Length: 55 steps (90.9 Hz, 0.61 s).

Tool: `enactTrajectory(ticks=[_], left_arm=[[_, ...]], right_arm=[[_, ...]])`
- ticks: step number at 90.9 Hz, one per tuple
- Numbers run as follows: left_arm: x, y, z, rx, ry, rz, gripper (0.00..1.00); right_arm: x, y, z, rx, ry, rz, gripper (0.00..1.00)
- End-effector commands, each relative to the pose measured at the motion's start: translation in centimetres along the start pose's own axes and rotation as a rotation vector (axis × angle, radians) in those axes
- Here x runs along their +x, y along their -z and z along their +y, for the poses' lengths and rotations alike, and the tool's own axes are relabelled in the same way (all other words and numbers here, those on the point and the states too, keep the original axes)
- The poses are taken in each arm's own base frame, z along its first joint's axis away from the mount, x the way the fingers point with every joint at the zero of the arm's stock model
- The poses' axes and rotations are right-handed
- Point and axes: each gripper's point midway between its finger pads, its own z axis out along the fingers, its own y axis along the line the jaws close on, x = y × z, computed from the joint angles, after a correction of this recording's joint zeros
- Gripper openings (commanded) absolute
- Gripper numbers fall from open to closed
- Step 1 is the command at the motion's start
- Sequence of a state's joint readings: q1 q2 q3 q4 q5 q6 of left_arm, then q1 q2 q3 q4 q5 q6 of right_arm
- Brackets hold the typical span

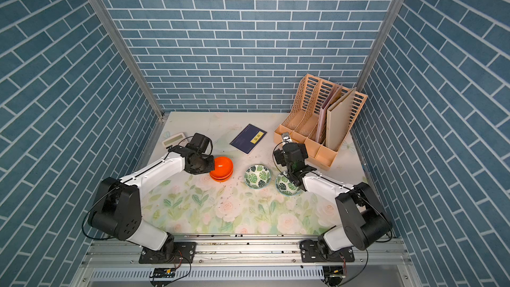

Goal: Stack the bowls
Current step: Place the bowl on the bowl.

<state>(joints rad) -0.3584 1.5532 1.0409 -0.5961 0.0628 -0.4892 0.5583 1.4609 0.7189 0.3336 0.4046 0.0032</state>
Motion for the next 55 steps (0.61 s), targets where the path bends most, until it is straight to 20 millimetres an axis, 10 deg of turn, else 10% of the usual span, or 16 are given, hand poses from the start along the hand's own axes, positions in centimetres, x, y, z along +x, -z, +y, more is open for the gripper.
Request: enactTrajectory(ticks=[1, 55], left_arm=[[0.23, -0.61, 0.11, 0.021, 0.024, 0.014, 0.02], [-0.41, -0.08, 0.52, -0.015, 0.008, 0.003, 0.21]], right_arm=[[0.20, -0.23, 0.30, 0.001, -0.028, 0.001, 1.00], [-0.14, -0.33, 0.06, 0.018, -0.016, -0.002, 1.00]])
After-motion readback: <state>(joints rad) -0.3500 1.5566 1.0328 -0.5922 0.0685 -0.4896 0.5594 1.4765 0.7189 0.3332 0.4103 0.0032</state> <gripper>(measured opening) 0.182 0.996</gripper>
